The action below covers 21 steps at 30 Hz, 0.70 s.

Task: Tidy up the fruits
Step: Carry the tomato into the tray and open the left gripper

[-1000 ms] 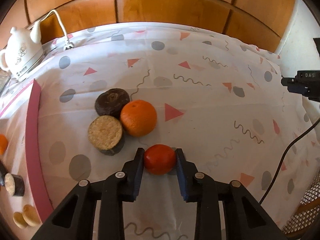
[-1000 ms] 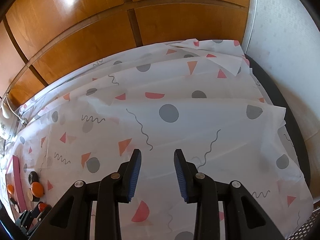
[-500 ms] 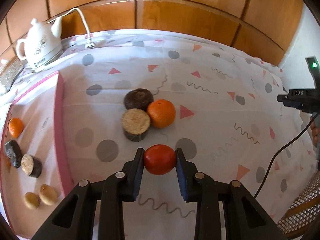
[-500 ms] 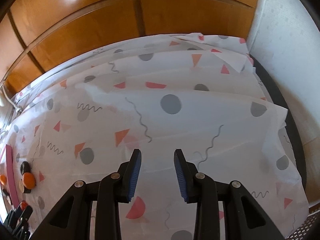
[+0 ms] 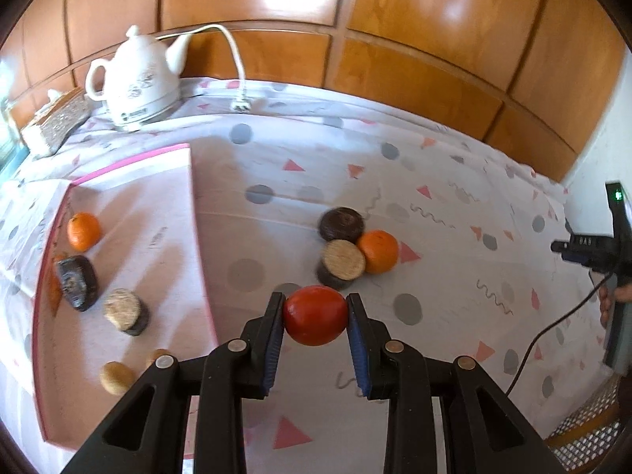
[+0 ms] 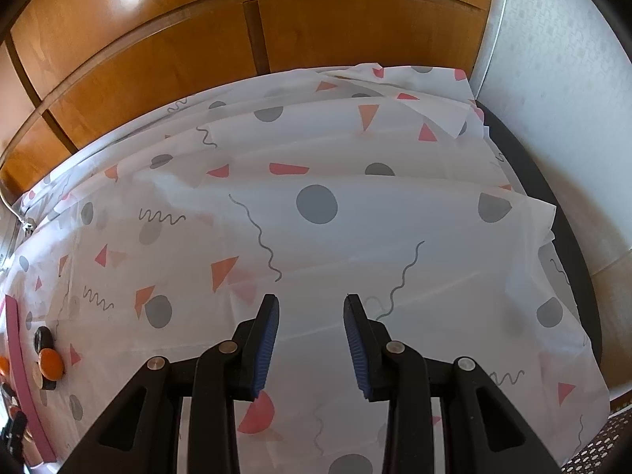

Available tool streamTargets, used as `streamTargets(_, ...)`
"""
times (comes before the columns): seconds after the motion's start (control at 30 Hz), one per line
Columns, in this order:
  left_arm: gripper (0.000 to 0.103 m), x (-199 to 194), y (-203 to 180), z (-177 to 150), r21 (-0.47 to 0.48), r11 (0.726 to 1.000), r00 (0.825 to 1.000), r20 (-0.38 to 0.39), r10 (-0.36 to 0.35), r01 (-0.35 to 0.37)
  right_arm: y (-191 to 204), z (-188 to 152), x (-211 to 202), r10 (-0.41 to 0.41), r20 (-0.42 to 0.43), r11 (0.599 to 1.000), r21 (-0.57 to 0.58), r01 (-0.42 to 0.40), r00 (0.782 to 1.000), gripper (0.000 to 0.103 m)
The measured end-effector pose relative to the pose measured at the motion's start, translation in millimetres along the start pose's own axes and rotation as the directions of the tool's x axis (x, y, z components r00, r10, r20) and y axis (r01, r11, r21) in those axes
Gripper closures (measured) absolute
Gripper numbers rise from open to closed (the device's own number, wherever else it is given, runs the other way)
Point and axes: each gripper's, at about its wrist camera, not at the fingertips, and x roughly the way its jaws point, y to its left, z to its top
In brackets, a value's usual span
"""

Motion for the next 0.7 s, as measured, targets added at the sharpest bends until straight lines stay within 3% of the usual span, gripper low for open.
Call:
streamTargets(0.3,0.072,-32,84,1,-0.171,0.982,0.995,0.053,0.086,-0.075,9,-4,-2,0.007,0.010,0.999,-0.037,-0.007,1.000,0.069)
streamTargets(0.5,0.072,-36,153,-19,-0.307,0.937,0.984,0.009,0.179,-0.168,12,-5,-2,0.009,0.006,0.999,-0.046,-0.009,1.000,0.069)
streamTargets(0.7,0.072,-25,185,-28,-0.359,0.912,0.979,-0.026,0.204,-0.200,15,-7,-1,0.004,0.002,0.998,-0.059,-0.004,1.000,0.069)
